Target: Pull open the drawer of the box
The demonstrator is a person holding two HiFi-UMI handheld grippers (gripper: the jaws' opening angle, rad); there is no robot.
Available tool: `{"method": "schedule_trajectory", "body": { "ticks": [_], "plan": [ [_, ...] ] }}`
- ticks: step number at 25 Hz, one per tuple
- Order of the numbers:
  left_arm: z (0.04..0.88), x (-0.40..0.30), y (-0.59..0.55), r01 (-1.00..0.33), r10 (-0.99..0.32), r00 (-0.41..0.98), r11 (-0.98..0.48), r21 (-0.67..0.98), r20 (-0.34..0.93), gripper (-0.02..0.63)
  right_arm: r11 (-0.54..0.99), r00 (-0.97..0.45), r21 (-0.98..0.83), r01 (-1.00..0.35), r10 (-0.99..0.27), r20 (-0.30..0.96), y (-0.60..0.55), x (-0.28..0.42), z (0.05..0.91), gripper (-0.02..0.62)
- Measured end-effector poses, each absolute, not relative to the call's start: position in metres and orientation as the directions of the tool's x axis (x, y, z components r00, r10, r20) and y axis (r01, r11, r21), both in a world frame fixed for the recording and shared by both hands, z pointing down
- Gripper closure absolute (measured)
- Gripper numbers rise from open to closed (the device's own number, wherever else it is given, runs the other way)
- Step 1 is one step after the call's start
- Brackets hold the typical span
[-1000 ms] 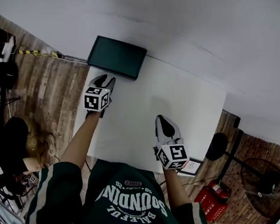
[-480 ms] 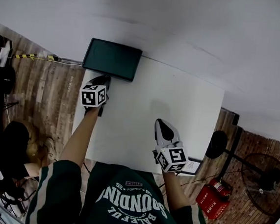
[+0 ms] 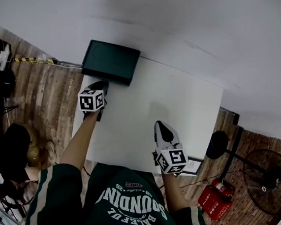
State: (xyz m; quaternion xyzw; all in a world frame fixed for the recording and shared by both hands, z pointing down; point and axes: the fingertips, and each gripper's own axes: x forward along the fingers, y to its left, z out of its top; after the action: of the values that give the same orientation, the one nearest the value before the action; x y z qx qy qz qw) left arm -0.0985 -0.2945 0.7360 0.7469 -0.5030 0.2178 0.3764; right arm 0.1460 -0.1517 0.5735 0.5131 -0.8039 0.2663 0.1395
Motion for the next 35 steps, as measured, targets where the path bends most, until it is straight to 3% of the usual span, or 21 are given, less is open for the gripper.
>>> {"method": "schedule_trajectory", "body": {
  "ticks": [35],
  "plan": [
    [0.736, -0.116, -0.192, -0.926, -0.569, 0.376, -0.200, 0.321, 0.731, 0.482, 0.342, -0.435, -0.277, -0.898, -0.786, 0.438, -0.107, 0.162, 0.550, 0.594]
  ]
}}
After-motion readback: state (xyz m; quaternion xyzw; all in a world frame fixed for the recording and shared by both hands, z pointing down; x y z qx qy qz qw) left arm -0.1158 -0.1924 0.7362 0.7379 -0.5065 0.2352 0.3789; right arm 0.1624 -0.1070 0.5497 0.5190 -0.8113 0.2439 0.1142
